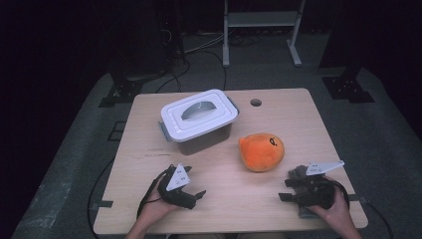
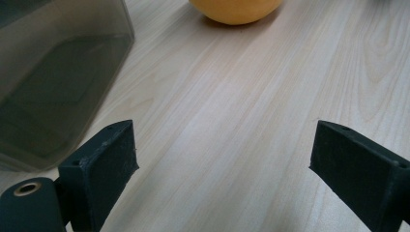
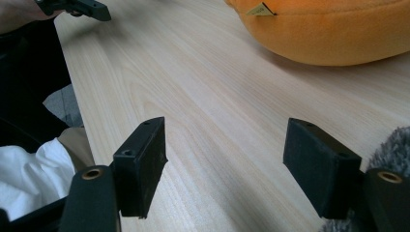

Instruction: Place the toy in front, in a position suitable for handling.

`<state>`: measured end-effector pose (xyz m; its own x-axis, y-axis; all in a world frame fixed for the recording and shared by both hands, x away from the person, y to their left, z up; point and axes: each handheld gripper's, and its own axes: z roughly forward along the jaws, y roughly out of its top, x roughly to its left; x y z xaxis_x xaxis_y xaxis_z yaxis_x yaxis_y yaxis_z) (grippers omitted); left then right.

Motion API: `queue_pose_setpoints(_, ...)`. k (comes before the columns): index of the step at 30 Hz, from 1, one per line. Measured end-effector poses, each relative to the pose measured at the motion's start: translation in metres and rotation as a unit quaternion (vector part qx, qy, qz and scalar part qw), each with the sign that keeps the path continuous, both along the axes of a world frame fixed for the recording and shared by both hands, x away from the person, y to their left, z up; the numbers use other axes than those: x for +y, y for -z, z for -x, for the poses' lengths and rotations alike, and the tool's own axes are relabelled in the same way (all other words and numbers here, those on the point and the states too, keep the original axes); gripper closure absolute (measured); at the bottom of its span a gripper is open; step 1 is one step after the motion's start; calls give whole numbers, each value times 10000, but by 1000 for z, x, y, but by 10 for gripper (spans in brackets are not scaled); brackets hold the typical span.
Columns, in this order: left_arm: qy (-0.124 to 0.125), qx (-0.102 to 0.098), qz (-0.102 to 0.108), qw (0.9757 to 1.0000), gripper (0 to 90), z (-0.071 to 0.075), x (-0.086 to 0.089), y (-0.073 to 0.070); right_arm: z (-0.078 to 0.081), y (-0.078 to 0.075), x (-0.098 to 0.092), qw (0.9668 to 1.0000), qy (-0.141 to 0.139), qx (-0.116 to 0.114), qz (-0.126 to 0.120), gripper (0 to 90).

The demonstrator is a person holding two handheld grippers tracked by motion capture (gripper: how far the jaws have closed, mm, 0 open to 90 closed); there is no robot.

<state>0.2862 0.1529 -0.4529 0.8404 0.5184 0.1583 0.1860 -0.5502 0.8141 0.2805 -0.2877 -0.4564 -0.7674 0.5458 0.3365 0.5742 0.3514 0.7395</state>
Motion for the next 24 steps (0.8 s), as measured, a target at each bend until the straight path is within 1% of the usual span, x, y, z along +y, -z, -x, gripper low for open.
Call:
queue_pose_setpoints(7, -13, -1, 11, 10000, 86, 0, 1, -1, 0, 0, -1, 10000, -2, 10, -31, 306)
queue_pose_setpoints(9, -32, 19, 50, 10000, 86, -1, 1, 0, 0, 0, -2, 10000, 14, 15, -82, 306)
queue_pose_setpoints(10, -16, 17, 29, 10000, 86, -1, 1, 0, 0, -1, -2, 9999, 18, 14, -120, 306)
queue_pose_setpoints(12, 27, -8, -13, 10000, 86, 1, 1, 0, 0, -2, -2, 9999, 27, -40, -113, 307)
queue_pose_setpoints(13, 27, -8, -13, 10000, 86, 1, 1, 0, 0, -2, -2, 9999, 34, -29, -130, 306)
queue_pose_setpoints(14, 34, -14, 5, 10000, 86, 1, 1, 0, 0, -3, -2, 9999, 40, -31, -163, 307)
queue_pose_setpoints(16, 62, -21, -31, 10000, 86, 2, 2, -1, 0, -6, -3, 9997, 65, -57, -224, 306)
queue_pose_setpoints(17, 53, -8, 43, 10000, 86, 2, 2, 0, 0, -7, -2, 9996, 62, -61, -261, 307)
queue_pose_setpoints(19, 43, -17, 48, 10000, 86, 3, 3, -1, -2, -10, -2, 9995, 38, -87, -287, 306)
queue_pose_setpoints(24, 26, -35, 14, 10000, 86, 5, 4, -1, -6, -16, 2, 9997, -16, -103, -242, 307)
